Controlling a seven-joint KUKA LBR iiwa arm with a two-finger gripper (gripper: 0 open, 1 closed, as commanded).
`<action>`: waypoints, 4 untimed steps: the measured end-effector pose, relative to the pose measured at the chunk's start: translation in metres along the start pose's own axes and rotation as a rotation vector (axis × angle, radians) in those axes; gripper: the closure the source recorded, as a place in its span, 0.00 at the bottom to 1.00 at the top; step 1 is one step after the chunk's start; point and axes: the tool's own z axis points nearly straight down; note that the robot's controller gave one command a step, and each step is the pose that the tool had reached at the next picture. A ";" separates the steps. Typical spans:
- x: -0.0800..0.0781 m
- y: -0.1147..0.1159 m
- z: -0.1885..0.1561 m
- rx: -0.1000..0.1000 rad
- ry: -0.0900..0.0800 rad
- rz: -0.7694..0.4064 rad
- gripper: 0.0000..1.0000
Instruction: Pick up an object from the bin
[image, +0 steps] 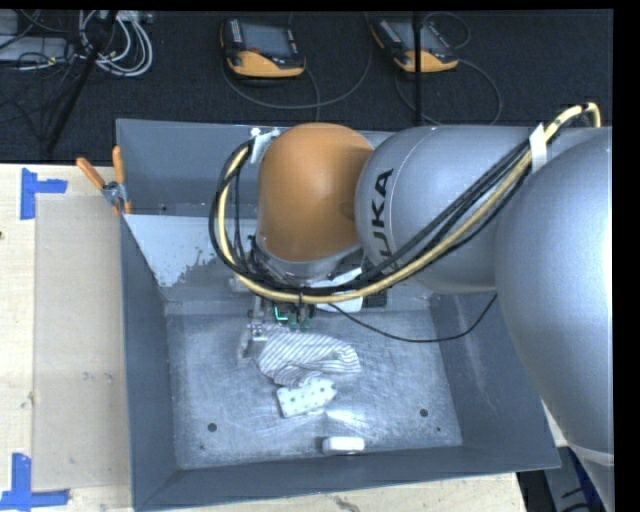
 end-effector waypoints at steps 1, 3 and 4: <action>-0.002 -0.001 -0.005 -0.001 -0.008 0.004 0.00; 0.053 -0.104 0.040 0.002 -0.003 -0.027 0.00; 0.017 -0.126 0.036 -0.001 -0.009 -0.196 0.00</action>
Offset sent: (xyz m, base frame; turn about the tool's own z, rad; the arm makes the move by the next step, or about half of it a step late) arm -0.0173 -0.0958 -0.1021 -0.1792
